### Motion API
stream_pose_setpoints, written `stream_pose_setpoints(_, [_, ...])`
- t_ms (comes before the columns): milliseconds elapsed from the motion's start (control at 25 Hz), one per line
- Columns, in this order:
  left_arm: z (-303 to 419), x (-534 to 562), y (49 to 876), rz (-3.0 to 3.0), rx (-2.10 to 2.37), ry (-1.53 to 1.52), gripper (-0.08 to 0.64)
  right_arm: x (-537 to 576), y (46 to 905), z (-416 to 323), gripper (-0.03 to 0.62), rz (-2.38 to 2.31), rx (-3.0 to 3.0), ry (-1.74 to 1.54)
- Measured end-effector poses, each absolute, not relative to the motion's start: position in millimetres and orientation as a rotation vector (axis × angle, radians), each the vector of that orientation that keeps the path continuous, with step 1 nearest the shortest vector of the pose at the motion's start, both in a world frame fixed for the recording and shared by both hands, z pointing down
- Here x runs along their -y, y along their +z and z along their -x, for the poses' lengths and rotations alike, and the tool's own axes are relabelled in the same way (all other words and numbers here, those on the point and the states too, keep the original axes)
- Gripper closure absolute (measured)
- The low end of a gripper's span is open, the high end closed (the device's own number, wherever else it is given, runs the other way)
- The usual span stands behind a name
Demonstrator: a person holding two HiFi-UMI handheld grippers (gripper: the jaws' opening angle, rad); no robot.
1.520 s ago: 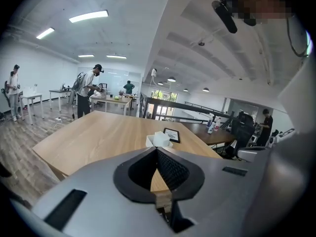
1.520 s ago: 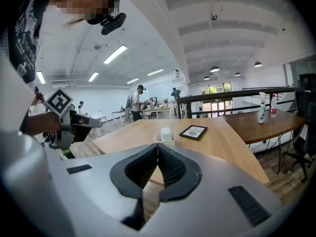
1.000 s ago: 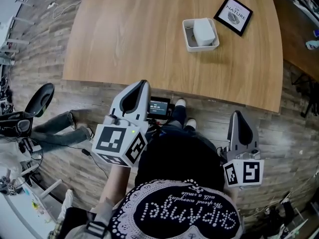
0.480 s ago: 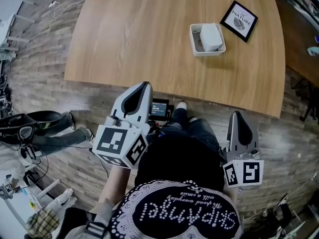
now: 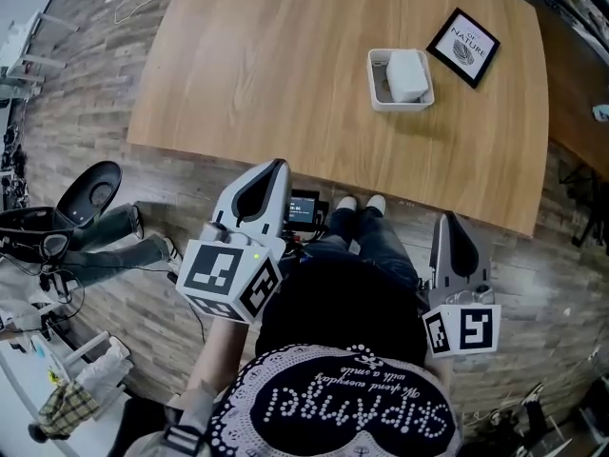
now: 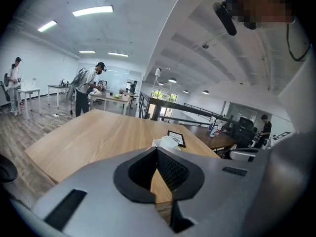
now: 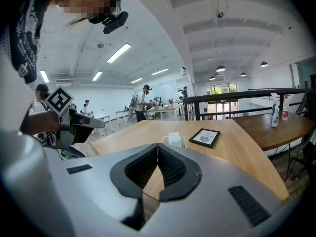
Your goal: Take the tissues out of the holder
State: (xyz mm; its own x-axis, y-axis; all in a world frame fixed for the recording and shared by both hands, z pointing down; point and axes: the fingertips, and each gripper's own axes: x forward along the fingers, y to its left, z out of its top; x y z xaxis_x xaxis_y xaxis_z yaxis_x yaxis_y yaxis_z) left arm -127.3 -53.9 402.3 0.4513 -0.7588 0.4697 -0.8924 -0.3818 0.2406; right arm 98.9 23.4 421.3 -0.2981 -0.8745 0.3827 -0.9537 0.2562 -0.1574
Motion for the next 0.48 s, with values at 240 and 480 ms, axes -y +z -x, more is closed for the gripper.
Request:
stream_pose_setpoints(240, [111.5, 58.6, 388.8, -2.266, 1.401, 0.376, 0.555, -13.0, 416.8, -106.9, 0.581, -1.671, 2.334, 0.509])
stream_pose_setpoints(480, [92.8, 60.6, 385.9, -2.257, 1.412, 0.376, 0.555, -3.8, 416.9, -117.5, 0.581, -1.633, 2.364, 0.508])
